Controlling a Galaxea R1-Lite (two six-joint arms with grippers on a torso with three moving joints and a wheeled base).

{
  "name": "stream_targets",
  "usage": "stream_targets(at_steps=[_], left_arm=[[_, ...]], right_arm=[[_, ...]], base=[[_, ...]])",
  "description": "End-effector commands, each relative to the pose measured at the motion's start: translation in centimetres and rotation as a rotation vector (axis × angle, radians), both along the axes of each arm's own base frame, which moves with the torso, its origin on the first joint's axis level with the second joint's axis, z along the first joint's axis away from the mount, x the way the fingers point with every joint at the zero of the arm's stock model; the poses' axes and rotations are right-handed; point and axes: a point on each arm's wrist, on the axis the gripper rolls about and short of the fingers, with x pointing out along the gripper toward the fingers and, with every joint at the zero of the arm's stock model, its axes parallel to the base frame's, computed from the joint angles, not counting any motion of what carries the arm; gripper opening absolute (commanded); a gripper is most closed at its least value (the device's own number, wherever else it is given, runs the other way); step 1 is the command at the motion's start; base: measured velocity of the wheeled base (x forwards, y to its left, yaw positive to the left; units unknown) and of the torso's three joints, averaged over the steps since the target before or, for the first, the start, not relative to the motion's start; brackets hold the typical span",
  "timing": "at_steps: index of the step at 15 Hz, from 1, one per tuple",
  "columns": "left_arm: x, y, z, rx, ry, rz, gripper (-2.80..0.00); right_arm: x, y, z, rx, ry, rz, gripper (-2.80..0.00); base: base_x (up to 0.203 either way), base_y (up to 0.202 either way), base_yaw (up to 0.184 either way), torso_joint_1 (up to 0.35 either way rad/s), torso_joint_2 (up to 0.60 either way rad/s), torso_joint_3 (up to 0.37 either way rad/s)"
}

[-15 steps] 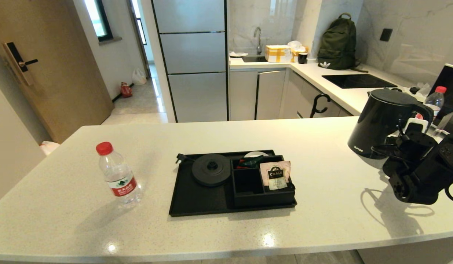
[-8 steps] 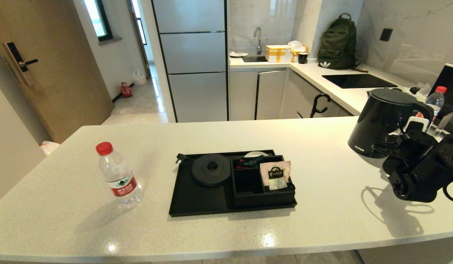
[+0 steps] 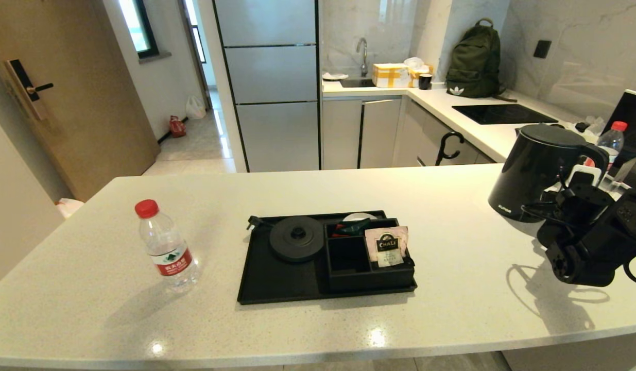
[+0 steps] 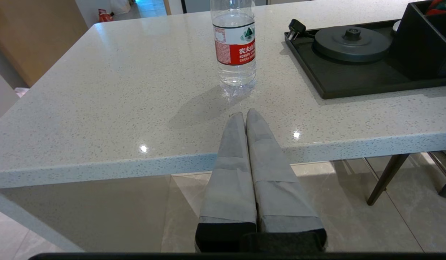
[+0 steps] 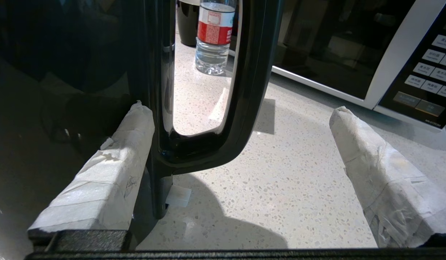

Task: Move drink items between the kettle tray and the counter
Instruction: Return the kettle to its original position

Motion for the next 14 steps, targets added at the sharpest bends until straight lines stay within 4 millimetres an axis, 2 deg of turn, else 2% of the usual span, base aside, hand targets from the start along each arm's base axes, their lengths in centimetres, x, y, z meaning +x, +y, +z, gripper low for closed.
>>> stream_targets(at_steps=[1,8,14], left_arm=[[0.0,0.0,0.0,0.000,0.000,0.000,-2.80],[0.0,0.0,0.0,0.001,0.000,0.000,-2.80],[0.0,0.0,0.0,0.000,-0.001,0.000,-2.80]], right_arm=[[-0.1,0.1,0.3,-0.003,-0.012,-0.004,0.00],[-0.1,0.0,0.7,-0.005,-0.022,-0.007,0.00],[-0.4,-1.3,0.9,-0.008,-0.028,-0.030,0.00]], base=[[0.000,0.000,0.000,0.000,0.00,0.000],[0.000,0.000,0.000,0.000,0.00,0.000],[0.000,0.000,0.000,0.000,0.00,0.000]])
